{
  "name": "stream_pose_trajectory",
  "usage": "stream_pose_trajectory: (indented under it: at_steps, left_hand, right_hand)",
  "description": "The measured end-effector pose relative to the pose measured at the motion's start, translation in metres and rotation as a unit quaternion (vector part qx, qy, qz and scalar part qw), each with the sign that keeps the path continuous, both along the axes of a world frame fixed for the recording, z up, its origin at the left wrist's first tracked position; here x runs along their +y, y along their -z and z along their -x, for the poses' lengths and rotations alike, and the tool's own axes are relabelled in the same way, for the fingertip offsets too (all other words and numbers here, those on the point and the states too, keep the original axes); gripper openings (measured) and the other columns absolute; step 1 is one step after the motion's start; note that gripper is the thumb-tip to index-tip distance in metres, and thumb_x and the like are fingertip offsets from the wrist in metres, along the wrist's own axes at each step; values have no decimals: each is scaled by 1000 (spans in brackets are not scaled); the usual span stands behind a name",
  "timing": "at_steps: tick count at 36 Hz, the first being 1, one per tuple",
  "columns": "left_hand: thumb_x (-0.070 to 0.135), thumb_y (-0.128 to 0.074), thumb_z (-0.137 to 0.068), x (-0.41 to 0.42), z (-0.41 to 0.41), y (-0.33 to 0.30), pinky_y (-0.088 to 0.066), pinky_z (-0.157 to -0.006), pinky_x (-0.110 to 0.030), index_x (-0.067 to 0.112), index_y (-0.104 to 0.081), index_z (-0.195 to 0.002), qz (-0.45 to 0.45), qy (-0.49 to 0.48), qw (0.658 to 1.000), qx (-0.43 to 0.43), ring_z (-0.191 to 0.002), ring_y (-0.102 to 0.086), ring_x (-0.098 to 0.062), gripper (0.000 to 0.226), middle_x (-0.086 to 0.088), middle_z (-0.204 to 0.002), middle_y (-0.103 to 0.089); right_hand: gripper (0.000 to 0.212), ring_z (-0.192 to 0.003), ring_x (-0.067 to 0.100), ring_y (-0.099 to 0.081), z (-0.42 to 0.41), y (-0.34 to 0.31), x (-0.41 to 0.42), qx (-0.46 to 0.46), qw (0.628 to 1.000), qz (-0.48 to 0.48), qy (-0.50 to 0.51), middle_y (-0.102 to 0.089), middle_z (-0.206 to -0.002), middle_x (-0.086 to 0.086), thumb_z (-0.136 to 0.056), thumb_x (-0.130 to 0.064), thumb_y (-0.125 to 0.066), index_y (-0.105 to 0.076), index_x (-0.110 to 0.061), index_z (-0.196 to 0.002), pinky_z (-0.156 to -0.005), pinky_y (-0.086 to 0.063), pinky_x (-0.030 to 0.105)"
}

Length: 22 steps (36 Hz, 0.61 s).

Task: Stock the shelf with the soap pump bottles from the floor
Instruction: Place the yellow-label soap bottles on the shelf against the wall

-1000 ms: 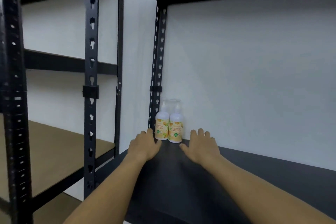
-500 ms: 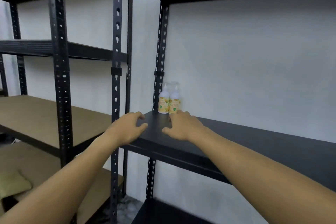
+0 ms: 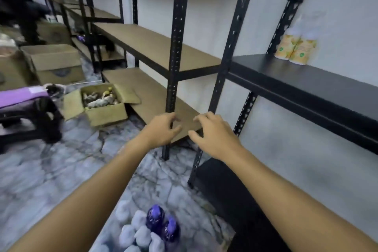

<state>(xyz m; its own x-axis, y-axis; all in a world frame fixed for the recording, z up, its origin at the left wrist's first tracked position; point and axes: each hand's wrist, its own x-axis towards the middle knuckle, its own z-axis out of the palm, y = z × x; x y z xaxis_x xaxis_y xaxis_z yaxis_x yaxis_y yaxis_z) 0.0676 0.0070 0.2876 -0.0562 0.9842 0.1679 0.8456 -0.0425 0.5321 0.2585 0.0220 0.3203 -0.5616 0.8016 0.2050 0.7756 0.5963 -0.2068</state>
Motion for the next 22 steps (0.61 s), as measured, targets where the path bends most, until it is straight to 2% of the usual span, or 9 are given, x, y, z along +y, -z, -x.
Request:
stream_pose_trajectory:
  at_steps: [3,9,12,16,22]
  left_hand:
    - [32,-56,-99,-17,19,41,-44,-84,-28,15,-61,-128,35,-30,999,-29,-109,-61,-20,34,-3,-124,-65]
    - [30,-59,-97,-53,57,127,-47,-97,-34,16,-59,-131,124,-78,987,-67,-121,-56,-22,37,-3,-133,-59]
    - [29,-61,-95,-68,72,164,-47,-98,-36,19,-60,-128,157,-99,980,-69,-119,-57,-22,34,-2,-131,-61]
    - [22,-61,-95,-84,88,204,-41,-98,-29,16,-59,-131,193,-119,972,-56,-123,-54,-21,37,-2,-133,-59]
    - [28,-66,-89,-102,119,260,-45,-98,-36,24,-53,-133,258,-147,954,-34,-119,-54,-21,46,-1,-131,-56]
  right_hand:
    - [49,-125,27,-44,23,50,-4,-21,998,51,-5,-49,-135,2,-98,-51,-47,-49,-21,-136,-101,-42,46]
    - [39,-122,31,-46,60,135,-14,-68,984,159,-41,-49,-129,8,-100,-44,-46,-50,-16,-127,-93,-44,43]
    - [44,-128,31,-43,71,168,-17,-99,972,204,-53,-48,-137,8,-98,-40,-48,-48,-16,-135,-100,-42,44]
    - [44,-126,29,-45,81,207,-20,-133,961,233,-71,-51,-137,5,-97,-37,-50,-47,-18,-137,-99,-44,42]
    - [43,-124,29,-46,100,247,-19,-178,940,262,-130,-52,-136,5,-93,-27,-50,-48,-17,-135,-98,-42,43]
